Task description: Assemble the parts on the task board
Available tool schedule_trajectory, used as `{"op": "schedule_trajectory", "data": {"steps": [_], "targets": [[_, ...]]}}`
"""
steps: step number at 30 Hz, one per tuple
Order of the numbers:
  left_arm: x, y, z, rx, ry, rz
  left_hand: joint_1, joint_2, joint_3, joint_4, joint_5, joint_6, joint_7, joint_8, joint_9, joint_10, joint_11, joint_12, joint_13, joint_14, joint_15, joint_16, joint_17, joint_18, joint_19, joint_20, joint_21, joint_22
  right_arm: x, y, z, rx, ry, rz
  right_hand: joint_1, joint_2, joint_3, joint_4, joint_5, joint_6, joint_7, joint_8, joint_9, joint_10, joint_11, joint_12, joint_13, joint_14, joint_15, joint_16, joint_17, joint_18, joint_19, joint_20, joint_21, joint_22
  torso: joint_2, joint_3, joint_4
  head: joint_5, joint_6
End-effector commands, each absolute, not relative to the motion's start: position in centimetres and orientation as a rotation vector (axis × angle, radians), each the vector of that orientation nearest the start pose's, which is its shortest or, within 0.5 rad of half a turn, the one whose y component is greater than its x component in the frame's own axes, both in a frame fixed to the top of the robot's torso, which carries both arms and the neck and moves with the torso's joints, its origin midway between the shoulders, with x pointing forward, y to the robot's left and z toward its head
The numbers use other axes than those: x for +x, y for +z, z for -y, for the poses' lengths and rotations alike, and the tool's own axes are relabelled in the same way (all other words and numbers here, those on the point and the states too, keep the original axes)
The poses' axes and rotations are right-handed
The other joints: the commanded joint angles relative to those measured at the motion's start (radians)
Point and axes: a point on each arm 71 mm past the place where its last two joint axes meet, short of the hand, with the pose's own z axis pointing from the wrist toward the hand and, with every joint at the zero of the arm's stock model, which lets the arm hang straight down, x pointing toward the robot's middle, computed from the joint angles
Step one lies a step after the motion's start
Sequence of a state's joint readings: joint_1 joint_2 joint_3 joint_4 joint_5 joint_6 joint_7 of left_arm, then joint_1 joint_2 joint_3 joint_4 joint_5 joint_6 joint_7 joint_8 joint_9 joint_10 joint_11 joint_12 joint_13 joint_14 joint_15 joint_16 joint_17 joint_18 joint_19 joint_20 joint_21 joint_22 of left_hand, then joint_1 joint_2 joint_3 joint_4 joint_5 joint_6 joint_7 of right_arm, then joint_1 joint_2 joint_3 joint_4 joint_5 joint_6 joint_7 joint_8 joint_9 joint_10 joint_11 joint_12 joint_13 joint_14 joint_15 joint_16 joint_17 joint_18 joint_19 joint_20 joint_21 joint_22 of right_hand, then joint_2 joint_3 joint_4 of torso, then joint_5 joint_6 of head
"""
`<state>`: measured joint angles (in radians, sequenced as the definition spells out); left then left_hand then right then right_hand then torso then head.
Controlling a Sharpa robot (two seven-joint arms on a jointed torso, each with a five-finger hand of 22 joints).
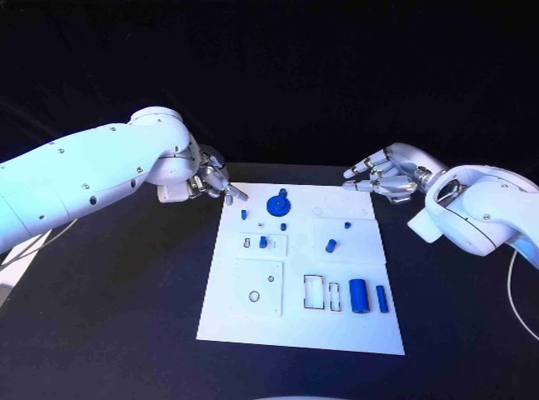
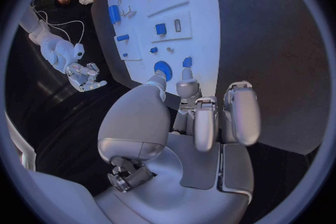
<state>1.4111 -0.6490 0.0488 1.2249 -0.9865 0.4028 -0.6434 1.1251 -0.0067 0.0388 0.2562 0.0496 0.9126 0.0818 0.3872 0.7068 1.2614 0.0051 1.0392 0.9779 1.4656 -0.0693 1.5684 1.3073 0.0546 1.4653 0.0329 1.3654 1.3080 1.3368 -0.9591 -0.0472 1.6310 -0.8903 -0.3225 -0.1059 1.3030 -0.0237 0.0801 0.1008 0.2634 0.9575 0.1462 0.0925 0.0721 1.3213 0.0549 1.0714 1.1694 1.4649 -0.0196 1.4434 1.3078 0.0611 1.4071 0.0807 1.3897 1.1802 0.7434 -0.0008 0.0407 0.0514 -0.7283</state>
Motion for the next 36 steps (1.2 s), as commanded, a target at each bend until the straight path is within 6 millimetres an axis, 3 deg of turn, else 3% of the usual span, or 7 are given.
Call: {"op": "schedule_trajectory", "data": {"steps": [1, 6, 11, 15, 21, 25, 36], "targets": [[56.4, -12.0, -21.0, -0.163, -0.252, -2.372, 0.006, 0.004, -0.009, 0.007, -0.001, -0.008, 0.000, -0.007, -0.005, -0.009, 0.001, -0.004, -0.002, 0.105, 0.009, 0.002, 0.263, 0.005, 0.000, 0.011, -0.004, 0.003, 48.6, -12.3, 23.1, 0.358, 0.895, -1.699, -0.002, 0.010, -0.001, 0.001, 0.005, 0.002, 0.001, 0.001, -0.001, -0.006, 0.001, -0.005, -0.001, 0.067, -0.002, -0.005, 0.094, 0.017, -0.006, 0.002, -0.007, -0.002, 0.001, -0.0003, -0.0032, 0.002, 0.004], [57.1, -12.7, -21.2, -0.151, -0.193, -2.393, -0.010, 0.001, -0.031, 0.031, -0.002, 0.003, 0.000, -0.006, -0.013, -0.009, 0.002, 0.000, 0.001, 0.105, 0.011, 0.002, 0.263, 0.006, 0.000, 0.014, -0.004, 0.004, 48.7, -12.3, 23.0, 0.357, 0.900, -1.702, -0.002, 0.011, -0.001, 0.001, 0.005, 0.002, 0.001, 0.001, -0.001, -0.006, 0.001, -0.005, -0.001, 0.067, -0.002, -0.006, 0.094, 0.017, -0.006, 0.002, -0.007, -0.001, 0.004, 0.0001, -0.0046, 0.005, 0.008], [57.6, -13.2, -20.9, -0.147, -0.180, -2.396, -0.026, 0.004, -0.050, 0.035, -0.002, 0.012, -0.002, -0.002, -0.017, -0.006, 0.000, 0.007, 0.005, 0.105, 0.010, 0.002, 0.263, 0.005, 0.002, 0.015, -0.001, 0.010, 48.7, -12.3, 22.9, 0.355, 0.903, -1.702, -0.003, 0.012, -0.001, 0.002, 0.006, 0.002, 0.001, 0.001, -0.001, -0.006, 0.001, -0.004, -0.001, 0.067, -0.002, -0.005, 0.094, 0.017, -0.006, 0.002, -0.007, -0.001, 0.005, -0.0001, -0.0026, 0.006, 0.009], [58.0, -13.6, -20.4, -0.152, -0.192, -2.388, -0.050, 0.009, -0.080, 0.036, -0.002, 0.021, -0.006, 0.005, -0.020, 0.002, -0.003, 0.019, 0.015, 0.105, 0.008, 0.002, 0.263, 0.002, 0.009, 0.013, 0.011, 0.024, 48.7, -12.3, 22.7, 0.353, 0.906, -1.704, -0.003, 0.012, -0.001, 0.002, 0.006, 0.002, 0.001, 0.001, -0.001, -0.006, 0.001, -0.004, -0.001, 0.067, -0.002, -0.005, 0.094, 0.017, -0.006, 0.002, -0.007, -0.001, 0.006, -0.0007, -0.0056, 0.006, 0.011], [58.1, -14.3, -19.8, -0.140, -0.201, -2.401, -0.071, 0.024, -0.111, 0.036, -0.002, 0.029, -0.010, 0.014, -0.022, 0.007, -0.006, 0.026, 0.019, 0.105, 0.005, 0.002, 0.263, 0.001, 0.012, 0.011, 0.016, 0.032, 48.7, -12.3, 22.6, 0.351, 0.909, -1.705, -0.003, 0.012, -0.001, 0.002, 0.006, 0.002, 0.001, 0.001, -0.001, -0.006, 0.001, -0.004, -0.001, 0.067, -0.002, -0.005, 0.094, 0.017, -0.006, 0.002, -0.007, -0.001, 0.005, 0.0009, -0.0045, 0.006, 0.008], [58.1, -14.7, -19.3, -0.132, -0.211, -2.408, -0.074, 0.027, -0.117, 0.036, -0.002, 0.030, -0.010, 0.016, -0.022, 0.007, -0.007, 0.027, 0.019, 0.105, 0.004, 0.002, 0.263, 0.000, 0.013, 0.010, 0.017, 0.033, 48.7, -12.3, 22.6, 0.350, 0.910, -1.706, -0.003, 0.012, -0.001, 0.002, 0.006, 0.002, 0.001, 0.001, -0.001, -0.006, 0.001, -0.004, -0.001, 0.067, -0.002, -0.005, 0.094, 0.017, -0.006, 0.002, -0.007, -0.001, 0.005, -0.0001, -0.0027, 0.004, 0.007], [58.2, -15.6, -18.7, -0.130, -0.215, -2.419, -0.064, 0.034, -0.126, 0.032, -0.002, 0.035, -0.013, 0.023, -0.020, 0.010, -0.009, 0.032, 0.023, 0.105, 0.003, 0.002, 0.263, -0.001, 0.015, 0.009, 0.021, 0.038, 48.6, -12.3, 22.4, 0.345, 0.915, -1.714, -0.003, 0.012, -0.002, 0.002, 0.007, 0.002, 0.001, 0.001, -0.001, -0.006, 0.001, -0.005, -0.002, 0.067, -0.002, -0.006, 0.093, 0.017, -0.006, 0.002, -0.008, -0.002, 0.004, 0.0007, -0.0044, 0.005, 0.001]]}}
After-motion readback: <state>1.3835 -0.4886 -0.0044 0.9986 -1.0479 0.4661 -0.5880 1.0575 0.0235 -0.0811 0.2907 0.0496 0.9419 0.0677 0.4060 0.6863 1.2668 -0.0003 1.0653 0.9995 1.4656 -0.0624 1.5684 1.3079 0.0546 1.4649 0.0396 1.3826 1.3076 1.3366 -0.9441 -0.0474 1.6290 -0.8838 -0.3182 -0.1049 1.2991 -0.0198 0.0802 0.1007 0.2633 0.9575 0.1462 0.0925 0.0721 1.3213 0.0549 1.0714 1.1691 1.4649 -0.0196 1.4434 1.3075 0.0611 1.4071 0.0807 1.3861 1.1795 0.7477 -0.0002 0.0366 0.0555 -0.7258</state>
